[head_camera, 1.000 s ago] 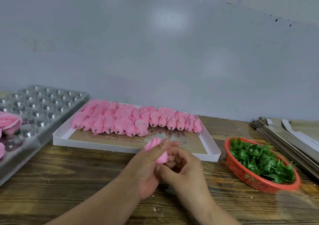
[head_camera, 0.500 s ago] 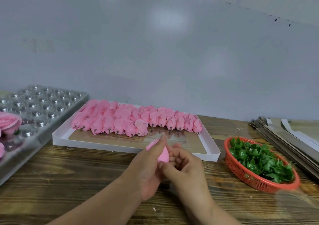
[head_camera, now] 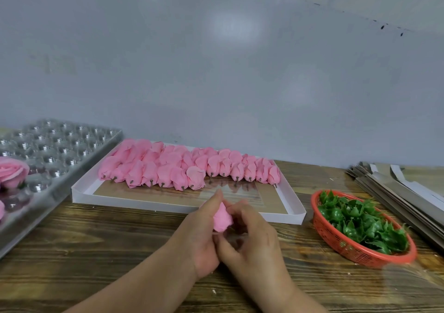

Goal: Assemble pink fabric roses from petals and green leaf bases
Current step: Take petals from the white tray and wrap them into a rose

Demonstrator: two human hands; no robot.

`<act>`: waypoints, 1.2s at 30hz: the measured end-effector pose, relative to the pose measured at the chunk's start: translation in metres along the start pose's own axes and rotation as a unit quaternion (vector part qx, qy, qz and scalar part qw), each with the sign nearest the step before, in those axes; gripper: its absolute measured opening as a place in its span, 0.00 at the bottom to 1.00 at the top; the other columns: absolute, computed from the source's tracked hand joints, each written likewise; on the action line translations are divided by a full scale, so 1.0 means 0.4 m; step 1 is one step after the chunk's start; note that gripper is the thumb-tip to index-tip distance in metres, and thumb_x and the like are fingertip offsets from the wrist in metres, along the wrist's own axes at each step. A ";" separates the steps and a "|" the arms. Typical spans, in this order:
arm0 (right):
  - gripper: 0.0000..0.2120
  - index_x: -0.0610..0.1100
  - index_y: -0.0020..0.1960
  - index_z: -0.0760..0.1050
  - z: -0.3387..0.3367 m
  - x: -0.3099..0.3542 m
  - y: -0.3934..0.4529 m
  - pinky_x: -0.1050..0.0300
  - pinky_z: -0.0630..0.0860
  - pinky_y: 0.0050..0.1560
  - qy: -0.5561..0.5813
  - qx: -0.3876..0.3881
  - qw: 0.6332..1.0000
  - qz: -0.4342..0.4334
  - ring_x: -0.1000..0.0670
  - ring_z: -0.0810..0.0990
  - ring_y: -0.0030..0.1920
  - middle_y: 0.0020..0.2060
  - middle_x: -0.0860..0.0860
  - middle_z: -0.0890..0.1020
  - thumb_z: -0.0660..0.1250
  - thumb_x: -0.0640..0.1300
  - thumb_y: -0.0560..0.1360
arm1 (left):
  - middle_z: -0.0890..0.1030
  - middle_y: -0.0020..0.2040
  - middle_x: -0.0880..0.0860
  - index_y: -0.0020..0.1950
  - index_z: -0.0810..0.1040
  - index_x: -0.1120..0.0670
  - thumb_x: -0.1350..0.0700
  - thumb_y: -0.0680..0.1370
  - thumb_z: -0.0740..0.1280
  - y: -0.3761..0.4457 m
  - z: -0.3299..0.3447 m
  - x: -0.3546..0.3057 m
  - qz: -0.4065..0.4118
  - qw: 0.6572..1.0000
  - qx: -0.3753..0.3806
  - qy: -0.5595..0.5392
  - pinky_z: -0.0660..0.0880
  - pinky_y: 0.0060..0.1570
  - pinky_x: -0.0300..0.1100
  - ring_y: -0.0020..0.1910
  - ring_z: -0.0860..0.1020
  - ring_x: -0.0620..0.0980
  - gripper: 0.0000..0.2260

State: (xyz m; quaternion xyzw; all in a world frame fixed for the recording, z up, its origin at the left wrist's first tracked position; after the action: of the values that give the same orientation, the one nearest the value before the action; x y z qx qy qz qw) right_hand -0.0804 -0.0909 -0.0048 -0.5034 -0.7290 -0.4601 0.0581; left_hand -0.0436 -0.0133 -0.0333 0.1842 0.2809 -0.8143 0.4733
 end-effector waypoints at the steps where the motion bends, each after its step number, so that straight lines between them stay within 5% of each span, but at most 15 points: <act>1: 0.12 0.48 0.49 0.77 -0.002 0.002 0.000 0.56 0.76 0.37 -0.041 -0.011 0.999 -0.020 0.55 0.79 0.36 0.37 0.54 0.80 0.69 0.46 0.66 | 0.83 0.53 0.61 0.48 0.77 0.60 0.48 0.77 0.65 0.001 0.000 0.004 -0.005 1.000 -0.004 0.000 0.80 0.33 0.46 0.40 0.83 0.54 0.14; 3: 0.11 0.47 0.48 0.78 -0.007 0.001 0.002 0.53 0.77 0.36 -0.045 -0.018 0.999 -0.010 0.53 0.79 0.35 0.35 0.54 0.80 0.68 0.47 0.66 | 0.81 0.57 0.62 0.45 0.76 0.58 0.48 0.73 0.67 0.002 -0.001 0.009 -0.008 1.000 -0.008 0.002 0.80 0.37 0.46 0.43 0.82 0.55 0.13; 7: 0.06 0.48 0.39 0.78 -0.003 -0.019 0.005 0.46 0.78 0.40 0.153 0.008 0.980 0.129 0.47 0.78 0.34 0.34 0.47 0.82 0.72 0.41 0.64 | 0.82 0.36 0.57 0.44 0.73 0.58 0.45 0.66 0.70 0.004 0.003 0.007 0.010 1.000 0.013 0.020 0.79 0.38 0.45 0.34 0.82 0.53 0.18; 10: 0.07 0.44 0.34 0.79 0.012 -0.030 0.003 0.55 0.75 0.34 0.317 0.037 0.921 0.223 0.48 0.75 0.29 0.29 0.44 0.80 0.72 0.33 0.63 | 0.85 0.44 0.57 0.55 0.74 0.62 0.42 0.65 0.69 0.010 -0.007 0.005 0.028 0.998 0.010 0.059 0.76 0.42 0.46 0.39 0.80 0.55 0.28; 13: 0.11 0.41 0.32 0.81 0.027 -0.031 0.000 0.62 0.73 0.26 0.442 0.085 0.847 0.282 0.51 0.75 0.25 0.27 0.41 0.79 0.68 0.28 0.68 | 0.84 0.45 0.55 0.47 0.83 0.59 0.39 0.61 0.70 0.003 -0.008 -0.004 0.045 0.992 0.024 0.114 0.65 0.23 0.37 0.24 0.70 0.48 0.26; 15: 0.11 0.41 0.32 0.81 0.031 -0.031 0.000 0.63 0.73 0.25 0.471 0.103 0.826 0.292 0.51 0.76 0.25 0.28 0.41 0.79 0.68 0.30 0.69 | 0.83 0.41 0.55 0.41 0.85 0.57 0.40 0.59 0.71 -0.001 -0.004 -0.006 0.044 0.988 0.053 0.139 0.62 0.19 0.35 0.20 0.67 0.45 0.22; 18: 0.04 0.37 0.38 0.79 0.025 -0.029 0.002 0.62 0.72 0.26 0.449 0.080 0.850 0.266 0.50 0.74 0.25 0.28 0.40 0.78 0.72 0.31 0.66 | 0.82 0.37 0.56 0.47 0.84 0.59 0.43 0.61 0.72 0.001 0.000 -0.008 0.052 0.985 0.071 0.150 0.66 0.24 0.35 0.25 0.75 0.47 0.23; 22: 0.06 0.37 0.42 0.79 0.019 -0.035 0.003 0.61 0.73 0.31 0.417 0.034 0.880 0.224 0.50 0.75 0.31 0.31 0.42 0.80 0.72 0.31 0.66 | 0.83 0.42 0.60 0.42 0.85 0.57 0.44 0.60 0.74 0.007 0.000 -0.002 0.065 0.985 0.062 0.145 0.72 0.48 0.50 0.40 0.80 0.55 0.19; 28: 0.11 0.43 0.44 0.82 0.013 -0.028 0.005 0.64 0.75 0.34 0.448 0.030 0.868 0.212 0.52 0.81 0.34 0.37 0.42 0.84 0.70 0.28 0.68 | 0.82 0.44 0.60 0.46 0.82 0.61 0.39 0.54 0.81 -0.003 0.006 0.029 0.044 0.989 0.095 0.102 0.76 0.51 0.47 0.46 0.80 0.54 0.32; 36: 0.08 0.36 0.45 0.81 0.023 -0.034 0.002 0.59 0.73 0.34 0.453 0.055 0.851 0.259 0.49 0.74 0.32 0.33 0.40 0.78 0.70 0.28 0.67 | 0.82 0.45 0.58 0.48 0.82 0.56 0.54 0.60 0.74 -0.007 -0.003 0.015 0.054 0.990 0.075 0.106 0.75 0.47 0.46 0.43 0.80 0.51 0.18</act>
State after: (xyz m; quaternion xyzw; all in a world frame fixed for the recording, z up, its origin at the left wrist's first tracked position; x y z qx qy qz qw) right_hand -0.0697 -0.0934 -0.0172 -0.4054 -0.4893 -0.5644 0.5269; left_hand -0.0489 -0.0155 -0.0370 0.3194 0.2575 -0.7820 0.4692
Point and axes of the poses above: each hand's wrist, its own y-axis towards the middle knuckle, its own z-axis out of the palm, x = y × z, the point moved 5 cm from there along y, towards the middle knuckle
